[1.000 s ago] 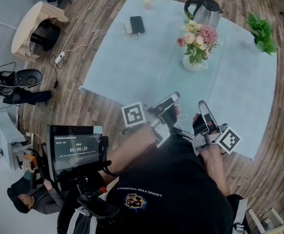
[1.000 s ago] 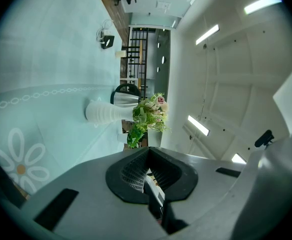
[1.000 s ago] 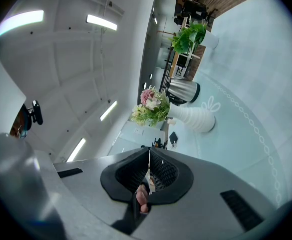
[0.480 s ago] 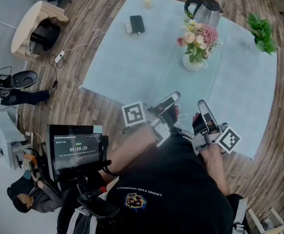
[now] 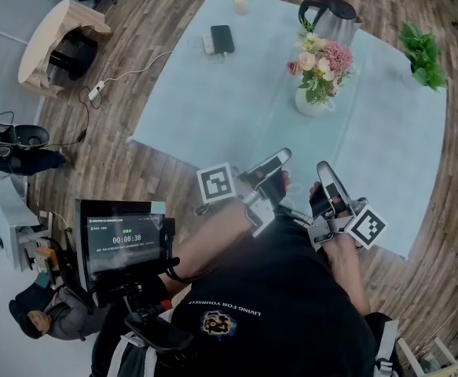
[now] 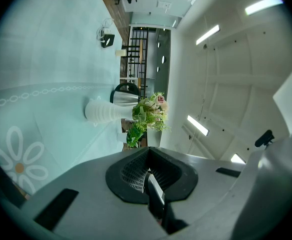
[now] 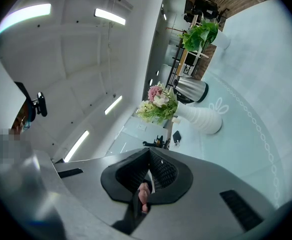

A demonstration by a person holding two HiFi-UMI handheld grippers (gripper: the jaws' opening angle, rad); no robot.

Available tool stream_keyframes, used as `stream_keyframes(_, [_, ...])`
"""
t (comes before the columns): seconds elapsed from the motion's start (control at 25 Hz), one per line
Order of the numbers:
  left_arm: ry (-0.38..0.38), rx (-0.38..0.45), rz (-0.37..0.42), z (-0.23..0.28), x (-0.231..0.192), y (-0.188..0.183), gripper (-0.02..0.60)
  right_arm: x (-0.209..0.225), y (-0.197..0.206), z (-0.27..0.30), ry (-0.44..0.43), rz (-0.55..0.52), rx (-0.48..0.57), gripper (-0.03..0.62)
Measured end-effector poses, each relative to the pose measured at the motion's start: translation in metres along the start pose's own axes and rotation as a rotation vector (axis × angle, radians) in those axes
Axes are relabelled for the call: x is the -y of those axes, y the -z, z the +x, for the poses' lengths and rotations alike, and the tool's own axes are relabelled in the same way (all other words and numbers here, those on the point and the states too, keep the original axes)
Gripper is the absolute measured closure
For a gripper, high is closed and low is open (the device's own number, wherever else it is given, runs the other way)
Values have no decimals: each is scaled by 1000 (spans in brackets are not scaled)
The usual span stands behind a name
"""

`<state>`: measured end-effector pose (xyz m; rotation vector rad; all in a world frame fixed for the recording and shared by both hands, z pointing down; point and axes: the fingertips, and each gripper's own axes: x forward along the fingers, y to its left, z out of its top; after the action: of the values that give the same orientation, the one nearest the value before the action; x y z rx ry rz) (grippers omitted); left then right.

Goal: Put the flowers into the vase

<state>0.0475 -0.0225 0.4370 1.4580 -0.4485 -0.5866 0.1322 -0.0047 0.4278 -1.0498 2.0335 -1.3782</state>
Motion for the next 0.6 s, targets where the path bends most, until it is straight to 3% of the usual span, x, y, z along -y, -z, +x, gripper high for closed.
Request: stream_keyframes(0.6, [3,4,-3,0,1,-1,573,1,0,0,3,10,1,576])
